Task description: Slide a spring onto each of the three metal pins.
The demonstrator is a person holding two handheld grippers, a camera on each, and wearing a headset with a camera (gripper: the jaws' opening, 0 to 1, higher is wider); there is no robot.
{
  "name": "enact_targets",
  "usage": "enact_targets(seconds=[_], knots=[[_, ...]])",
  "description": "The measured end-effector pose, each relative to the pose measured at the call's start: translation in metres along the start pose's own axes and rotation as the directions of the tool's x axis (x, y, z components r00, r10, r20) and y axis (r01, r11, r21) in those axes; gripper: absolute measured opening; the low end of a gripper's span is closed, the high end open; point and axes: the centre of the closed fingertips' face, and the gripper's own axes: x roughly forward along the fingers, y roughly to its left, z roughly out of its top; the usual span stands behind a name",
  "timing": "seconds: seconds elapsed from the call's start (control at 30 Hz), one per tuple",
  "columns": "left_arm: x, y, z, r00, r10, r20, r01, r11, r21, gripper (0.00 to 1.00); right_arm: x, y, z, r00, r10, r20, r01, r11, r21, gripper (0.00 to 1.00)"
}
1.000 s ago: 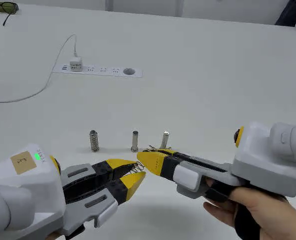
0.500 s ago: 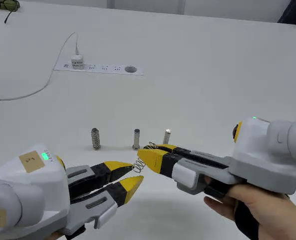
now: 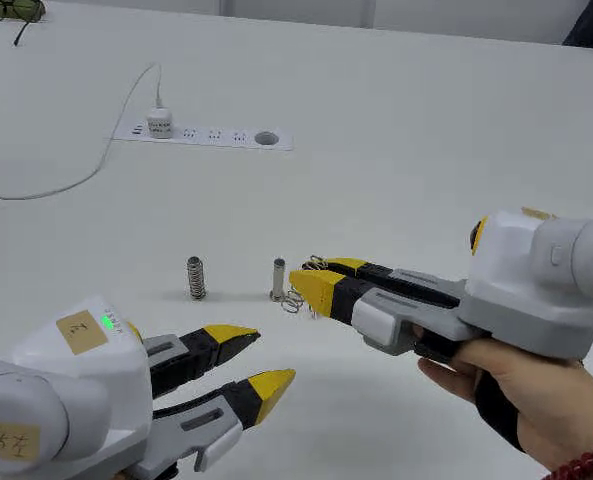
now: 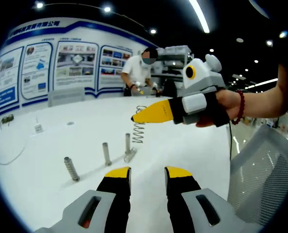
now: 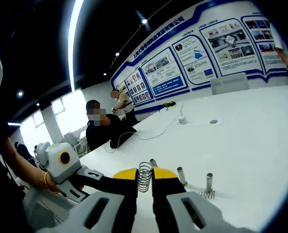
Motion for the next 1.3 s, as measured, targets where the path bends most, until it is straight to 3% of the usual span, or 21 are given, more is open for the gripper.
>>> enact_targets(seconds=[0.3, 0.73, 1.3], knots=[[0.001, 0.002, -0.004, 0.9998, 0.014, -0.014, -0.014, 1.0, 0.0, 0.34, 0.011, -0.012, 0.005, 0.9995, -0.026, -0.016, 0.024, 0.996, -0.084, 0.12], [0.0, 0.009, -0.01, 0.998, 0.051, -0.039, -0.05, 0.999, 0.016, 0.39, 0.029, -0.029, 0.008, 0.9974, -0.07, -0.017, 0.066, 0.986, -0.151, 0.12], [-0.002, 0.015, -0.014, 0.9968, 0.067, -0.044, -0.067, 0.998, -0.004, 0.47, 0.05, -0.051, 0.003, 0.9933, -0.114, -0.015, 0.11, 0.981, -0.16, 0.12]])
